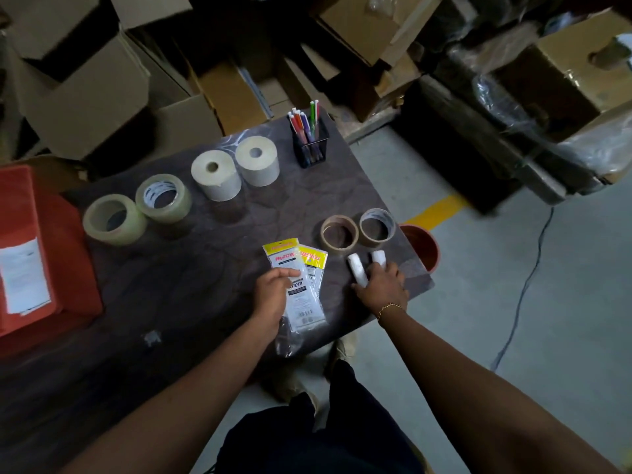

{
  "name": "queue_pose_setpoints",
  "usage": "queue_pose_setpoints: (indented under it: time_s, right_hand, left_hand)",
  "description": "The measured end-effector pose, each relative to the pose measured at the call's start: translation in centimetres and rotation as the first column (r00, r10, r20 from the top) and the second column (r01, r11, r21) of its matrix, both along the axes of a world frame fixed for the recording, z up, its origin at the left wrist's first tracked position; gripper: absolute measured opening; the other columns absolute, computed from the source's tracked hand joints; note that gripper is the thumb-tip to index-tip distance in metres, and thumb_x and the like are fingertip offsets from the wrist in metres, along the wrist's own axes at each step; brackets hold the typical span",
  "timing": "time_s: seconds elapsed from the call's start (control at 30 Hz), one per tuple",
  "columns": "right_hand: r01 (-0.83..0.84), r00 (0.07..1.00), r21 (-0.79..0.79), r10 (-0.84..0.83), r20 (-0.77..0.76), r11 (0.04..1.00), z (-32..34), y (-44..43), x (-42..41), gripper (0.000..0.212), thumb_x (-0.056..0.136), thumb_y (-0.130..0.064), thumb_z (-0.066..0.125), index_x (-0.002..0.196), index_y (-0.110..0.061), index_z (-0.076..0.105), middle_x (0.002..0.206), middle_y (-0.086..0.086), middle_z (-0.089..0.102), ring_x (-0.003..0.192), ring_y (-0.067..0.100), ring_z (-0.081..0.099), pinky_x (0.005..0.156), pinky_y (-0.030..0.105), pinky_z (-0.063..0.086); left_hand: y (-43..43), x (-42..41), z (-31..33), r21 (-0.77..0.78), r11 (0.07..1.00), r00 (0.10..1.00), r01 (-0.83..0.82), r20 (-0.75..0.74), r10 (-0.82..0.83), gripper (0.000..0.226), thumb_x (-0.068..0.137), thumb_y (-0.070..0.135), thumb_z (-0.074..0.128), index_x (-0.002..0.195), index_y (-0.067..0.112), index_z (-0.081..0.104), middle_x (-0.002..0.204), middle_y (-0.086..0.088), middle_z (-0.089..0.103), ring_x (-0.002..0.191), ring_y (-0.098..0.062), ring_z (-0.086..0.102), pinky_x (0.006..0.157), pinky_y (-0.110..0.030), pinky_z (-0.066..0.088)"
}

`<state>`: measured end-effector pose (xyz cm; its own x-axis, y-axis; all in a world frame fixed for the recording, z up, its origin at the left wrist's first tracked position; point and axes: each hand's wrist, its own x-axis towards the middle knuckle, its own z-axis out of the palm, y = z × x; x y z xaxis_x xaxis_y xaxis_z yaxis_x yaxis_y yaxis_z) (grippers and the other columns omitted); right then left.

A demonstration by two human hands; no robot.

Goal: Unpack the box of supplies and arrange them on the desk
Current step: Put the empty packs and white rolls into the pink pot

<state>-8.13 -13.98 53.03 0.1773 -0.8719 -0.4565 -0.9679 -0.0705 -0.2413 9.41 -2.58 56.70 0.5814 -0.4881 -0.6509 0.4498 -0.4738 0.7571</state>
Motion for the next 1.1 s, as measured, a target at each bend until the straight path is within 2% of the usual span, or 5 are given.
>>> queue_pose_setpoints:
  time_s: [0.17,0.47,0.63,0.77,1.1]
  right_hand:
    - [0.037,0.956,0.108,-0.067,0.287,0.993,0.8,-1.8,-1.3,0.034,0.073,-0.048,0.066,0.089,-0.018,0.065,0.101,0.012,0.061,0.102,0.032,0.053,0.075,0.029,0.042]
    - [0.171,0.243,0.72,-0.737,0.631,0.673,6.6,-10.6,-10.1,0.017,0.075,-0.024,0.067,0.091,-0.025,0.063,0.096,0.006,0.062,0.088,0.021,0.059,0.069,0.032,0.05]
    - [0.116,0.289,0.734,-0.729,0.62,0.67,3.5,-19.0,-15.8,0.016,0.083,-0.011,0.065,0.098,-0.016,0.063,0.096,0.01,0.067,0.089,0.025,0.064,0.072,0.034,0.053]
    - [0.139,0.493,0.644,-0.616,0.614,0.753,-2.8,-25.0,-19.6,0.016,0.081,-0.002,0.07,0.095,-0.009,0.067,0.086,0.011,0.063,0.084,0.022,0.059,0.074,0.035,0.046]
    - [0.26,0.467,0.782,-0.783,0.411,0.566,-24.0,-35.2,-24.7,0.042,0.074,0.013,0.054,0.09,-0.018,0.078,0.086,0.008,0.069,0.077,0.025,0.059,0.072,0.037,0.049]
  left_hand:
    - [-2.7,-1.2,1.7,-0.046,0.994,0.993,0.099,0.066,-0.096,0.025,0.078,-0.01,0.053,0.084,0.007,0.071,0.09,-0.007,0.071,0.077,-0.021,0.065,0.07,-0.029,0.053]
    - [-16.1,-11.2,2.9,-0.119,0.902,0.874,0.414,0.328,-0.358,0.041,0.072,-0.008,0.061,0.089,0.028,0.067,0.103,-0.002,0.07,0.086,-0.019,0.067,0.076,-0.033,0.054]
    - [-26.9,-19.8,0.1,-0.125,0.875,0.883,0.468,0.1,-0.459,0.011,0.074,0.02,0.071,0.084,0.021,0.07,0.09,-0.003,0.072,0.084,-0.016,0.066,0.085,-0.035,0.052]
    - [-34.1,-24.9,-6.8,0.093,0.865,0.868,0.493,0.024,-0.497,0.043,0.056,0.035,0.07,0.094,0.013,0.07,0.093,-0.006,0.073,0.086,-0.023,0.069,0.082,-0.04,0.057]
    - [-42.6,-29.5,-32.3,0.195,0.857,0.876,0.476,-0.187,-0.444,0.074,0.069,0.03,0.071,0.138,0.026,0.044,0.122,-0.009,0.064,0.108,-0.028,0.065,0.094,-0.049,0.053]
